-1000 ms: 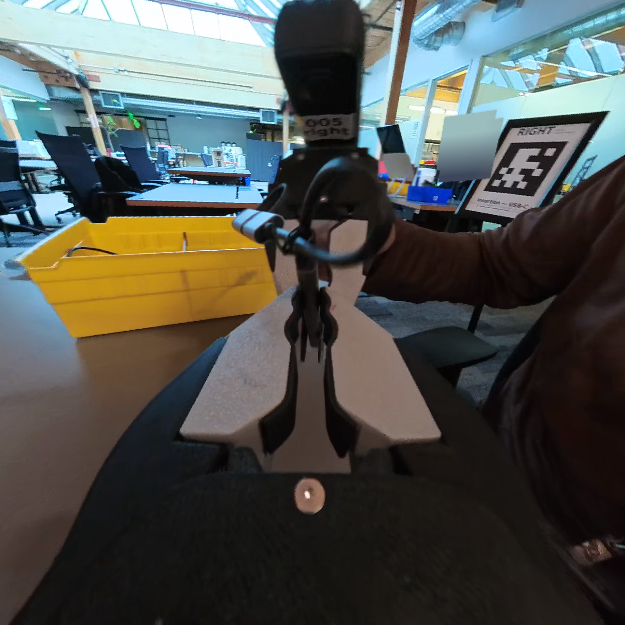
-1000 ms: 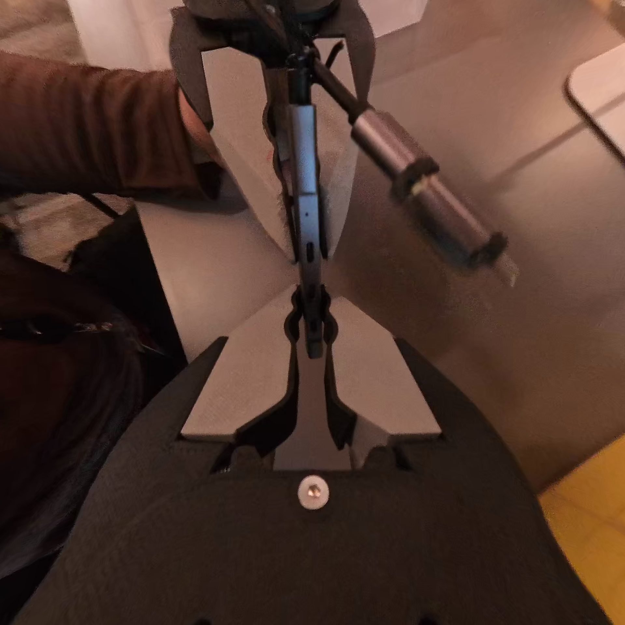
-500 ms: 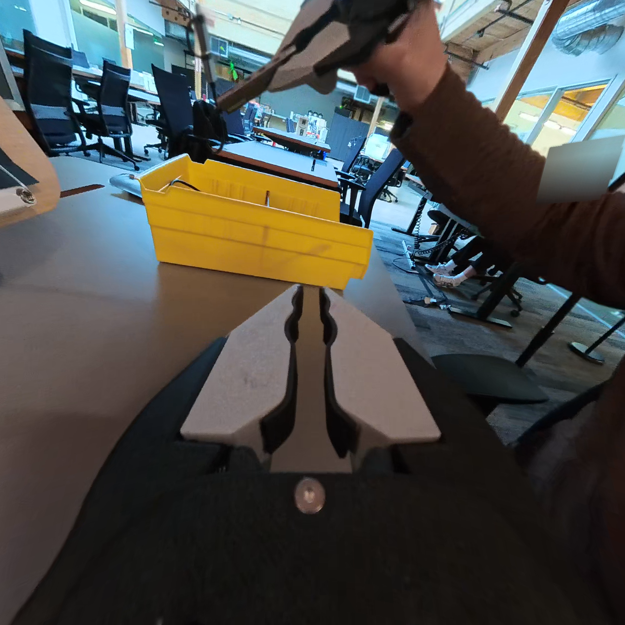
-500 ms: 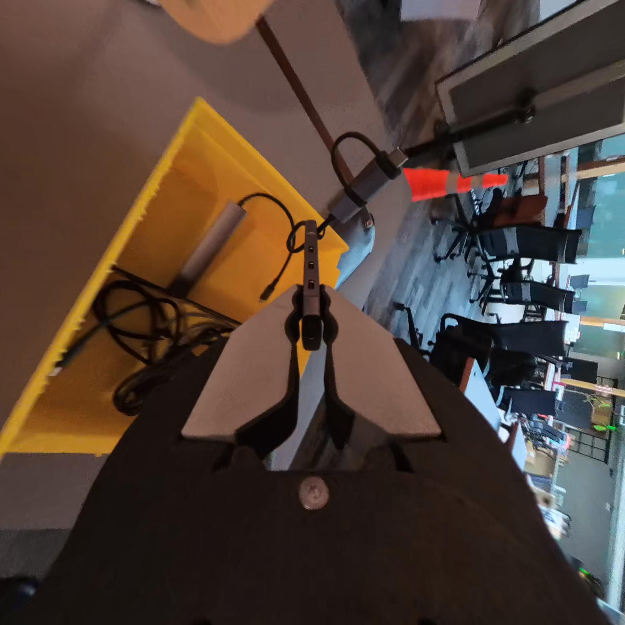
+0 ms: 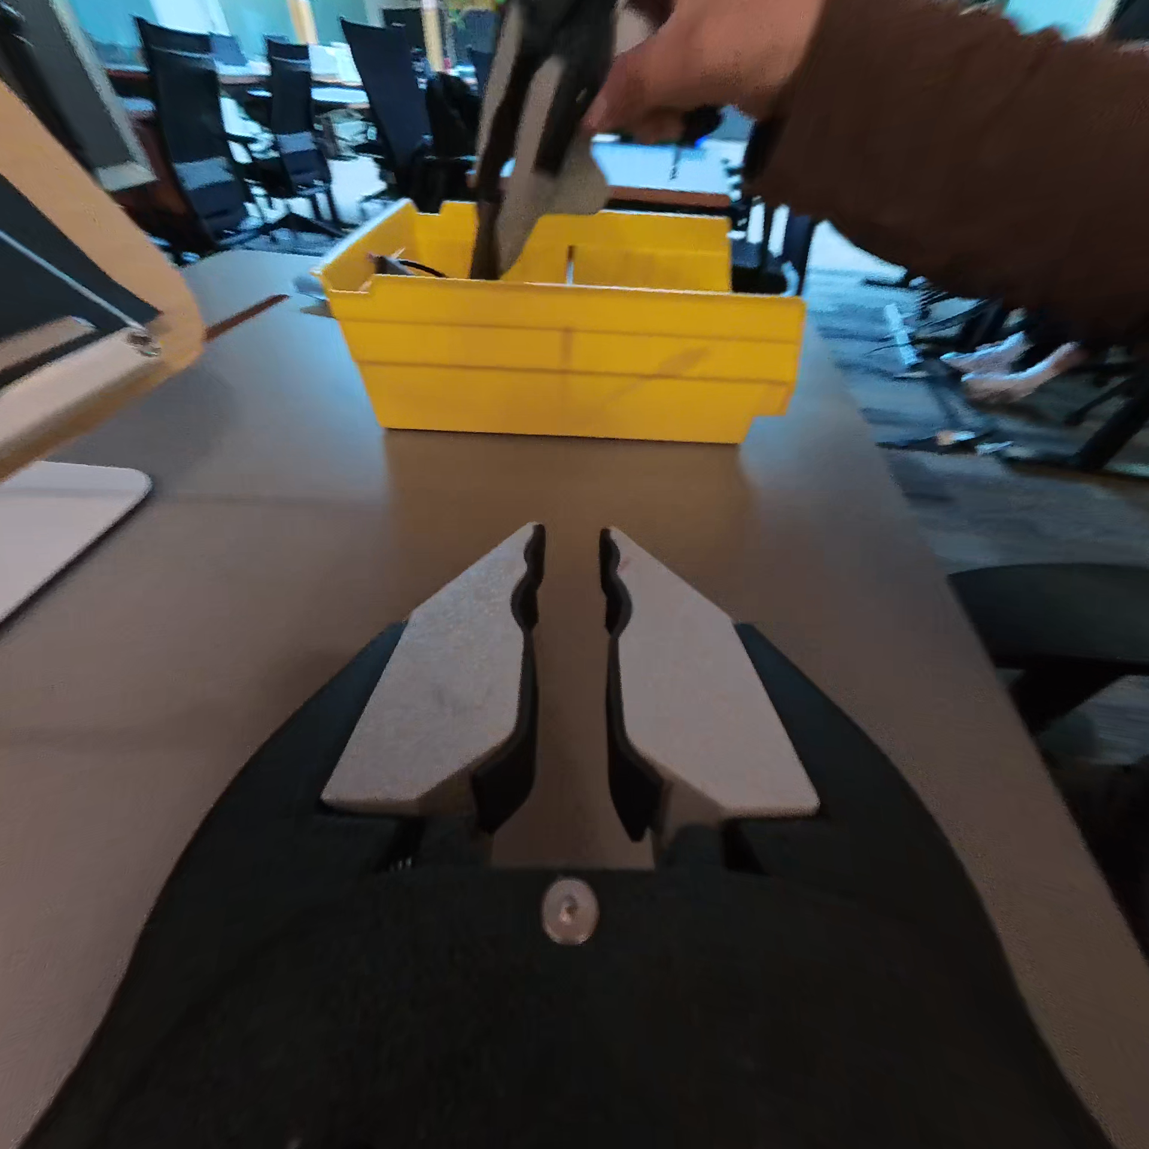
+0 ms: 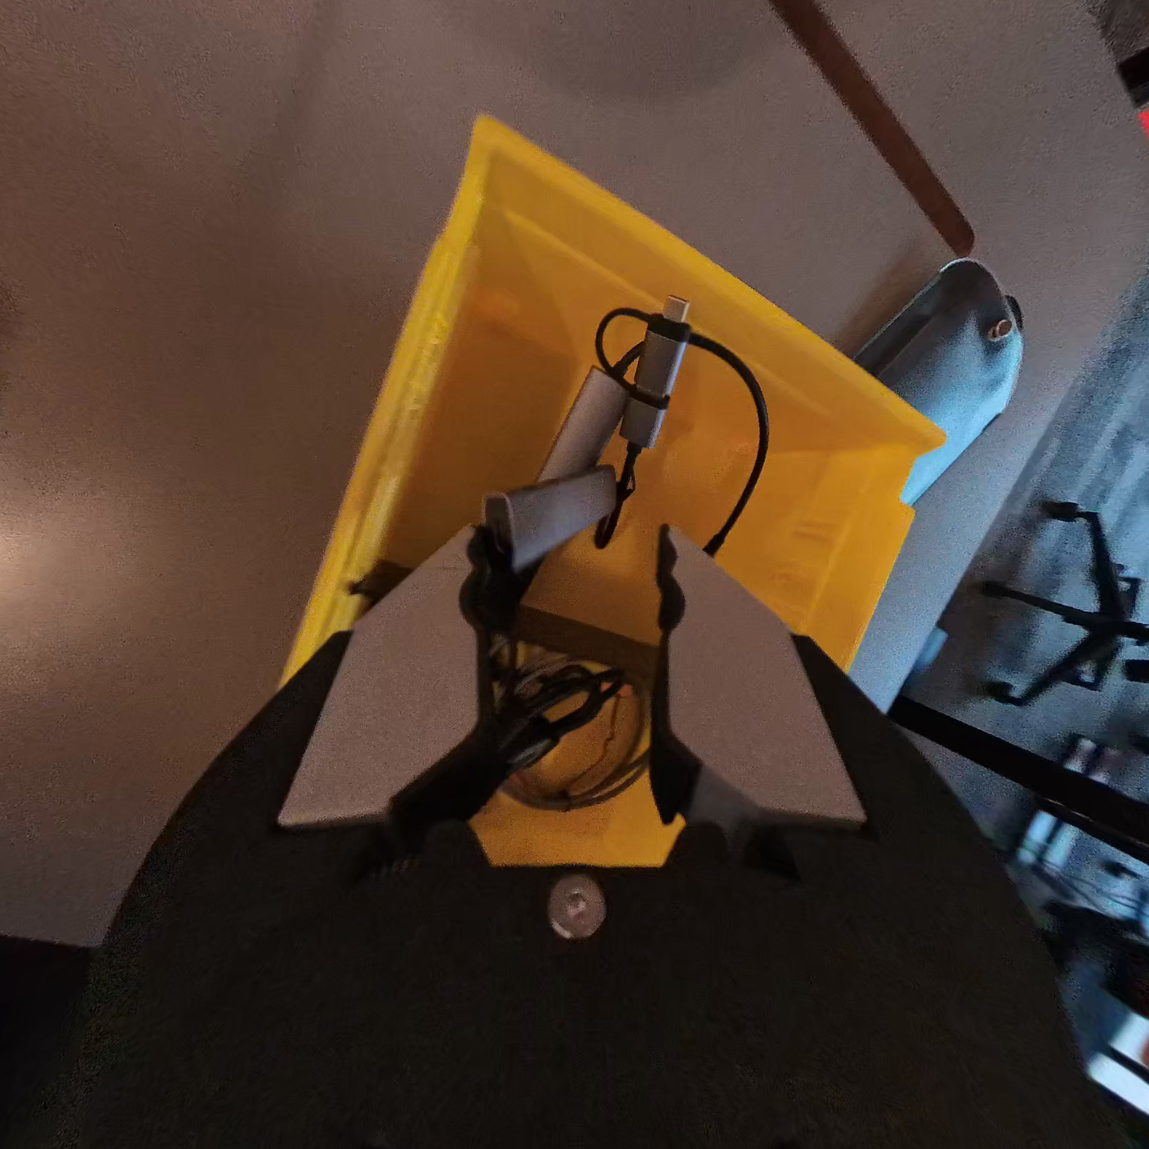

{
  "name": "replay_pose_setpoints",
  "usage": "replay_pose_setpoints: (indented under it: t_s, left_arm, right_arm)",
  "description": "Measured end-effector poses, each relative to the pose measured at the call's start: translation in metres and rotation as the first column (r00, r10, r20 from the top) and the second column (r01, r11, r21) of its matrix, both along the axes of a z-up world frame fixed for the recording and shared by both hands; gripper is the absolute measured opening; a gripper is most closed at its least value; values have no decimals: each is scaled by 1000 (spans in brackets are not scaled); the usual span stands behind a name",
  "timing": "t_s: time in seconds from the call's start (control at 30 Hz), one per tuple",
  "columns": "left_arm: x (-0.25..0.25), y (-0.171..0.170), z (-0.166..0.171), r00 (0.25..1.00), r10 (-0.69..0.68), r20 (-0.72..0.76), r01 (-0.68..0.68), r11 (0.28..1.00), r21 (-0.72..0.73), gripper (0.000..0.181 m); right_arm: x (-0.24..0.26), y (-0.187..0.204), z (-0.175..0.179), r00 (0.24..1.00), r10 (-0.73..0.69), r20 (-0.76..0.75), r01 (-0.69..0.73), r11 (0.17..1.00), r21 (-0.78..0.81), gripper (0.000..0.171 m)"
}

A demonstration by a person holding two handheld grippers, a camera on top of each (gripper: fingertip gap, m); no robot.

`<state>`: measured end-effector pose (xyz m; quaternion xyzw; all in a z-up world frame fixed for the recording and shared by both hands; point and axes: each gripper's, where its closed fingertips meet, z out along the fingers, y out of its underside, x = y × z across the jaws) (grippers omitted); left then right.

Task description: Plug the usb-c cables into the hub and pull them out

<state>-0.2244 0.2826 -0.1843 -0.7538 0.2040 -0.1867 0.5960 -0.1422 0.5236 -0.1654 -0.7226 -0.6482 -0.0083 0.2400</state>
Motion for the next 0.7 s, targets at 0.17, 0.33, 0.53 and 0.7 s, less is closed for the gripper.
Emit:
replay_pose_setpoints:
  t_s: [0.17, 0.33, 0.53, 0.7]
  left_arm:
    - [-19, 0, -3, 994, 103, -36, -103, 995, -1, 25]
    - [-21, -26, 40, 964, 266, 17, -266, 953, 146, 17]
    - [11, -116, 84, 875, 463, -143, -449, 885, 118, 53]
    - [-8, -198, 93, 720, 656, -226, -648, 752, 119, 74]
  right_arm:
    - [35, -34, 53, 959, 15, -284, 2, 998, 57, 68]
    - [92, -76, 74, 835, 47, -548, -46, 999, 16, 89]
    - [157, -106, 50, 703, 21, -711, -97, 993, -66, 98]
    - [189, -118, 37, 626, 11, -780, -91, 994, -59, 105]
